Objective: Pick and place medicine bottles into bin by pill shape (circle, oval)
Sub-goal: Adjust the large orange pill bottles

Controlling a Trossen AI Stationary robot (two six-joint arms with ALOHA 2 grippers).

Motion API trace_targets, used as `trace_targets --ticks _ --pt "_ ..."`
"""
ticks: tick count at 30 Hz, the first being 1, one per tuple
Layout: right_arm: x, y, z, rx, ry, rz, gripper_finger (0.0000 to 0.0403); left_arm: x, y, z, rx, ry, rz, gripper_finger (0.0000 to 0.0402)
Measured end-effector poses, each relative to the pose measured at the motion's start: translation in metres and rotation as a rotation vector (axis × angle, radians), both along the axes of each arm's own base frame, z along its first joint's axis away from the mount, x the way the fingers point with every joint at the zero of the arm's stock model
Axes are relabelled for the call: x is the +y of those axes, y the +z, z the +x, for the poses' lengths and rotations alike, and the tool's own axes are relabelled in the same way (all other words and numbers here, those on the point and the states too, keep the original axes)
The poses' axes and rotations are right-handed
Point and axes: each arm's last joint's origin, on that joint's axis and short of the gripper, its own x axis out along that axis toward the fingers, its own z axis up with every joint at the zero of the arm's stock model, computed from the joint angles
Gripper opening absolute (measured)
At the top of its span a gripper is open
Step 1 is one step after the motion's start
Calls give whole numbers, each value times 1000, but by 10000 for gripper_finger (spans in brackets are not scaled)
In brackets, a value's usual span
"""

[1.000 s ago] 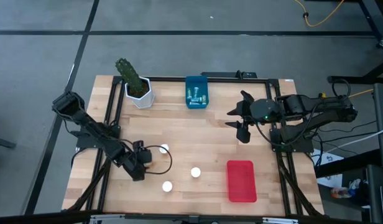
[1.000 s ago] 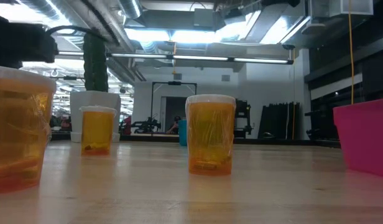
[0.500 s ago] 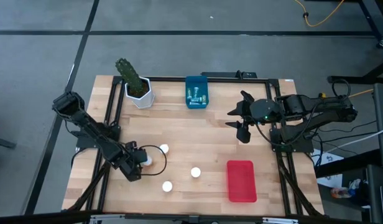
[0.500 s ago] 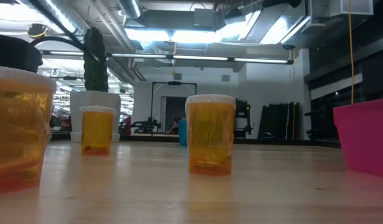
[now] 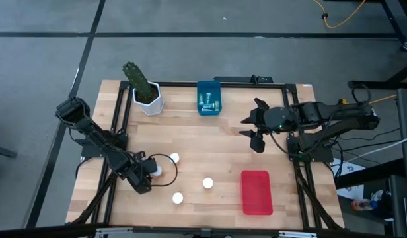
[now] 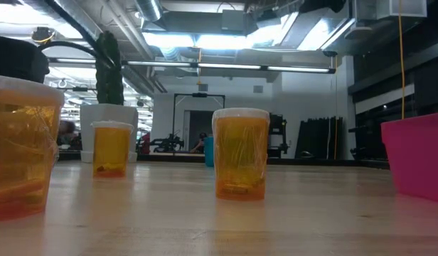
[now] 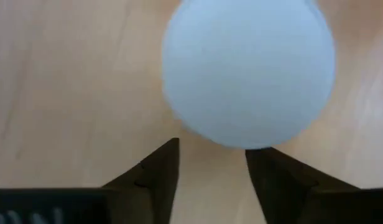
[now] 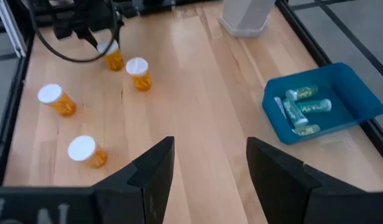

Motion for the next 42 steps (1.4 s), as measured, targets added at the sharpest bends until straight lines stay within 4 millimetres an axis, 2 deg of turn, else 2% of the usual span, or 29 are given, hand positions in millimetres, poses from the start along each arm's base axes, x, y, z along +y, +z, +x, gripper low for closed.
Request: trace_targets --ticks 9,15,24,30,42 --pt "0 -4 1 1 0 0 201 -1 0 0 22 -11 -33 52" --pt "0 -4 1 1 1 -1 201 -1 1 2 -29 5 5 9" --pt "0 -4 1 1 1 0 201 -1 3 7 -128 -11 65 5" --pt "0 -4 1 -1 1 1 201 -3 8 19 -271 -68 116 3" --pt "0 -4 1 -1 2 1 201 15 13 43 -333 -105 170 4"
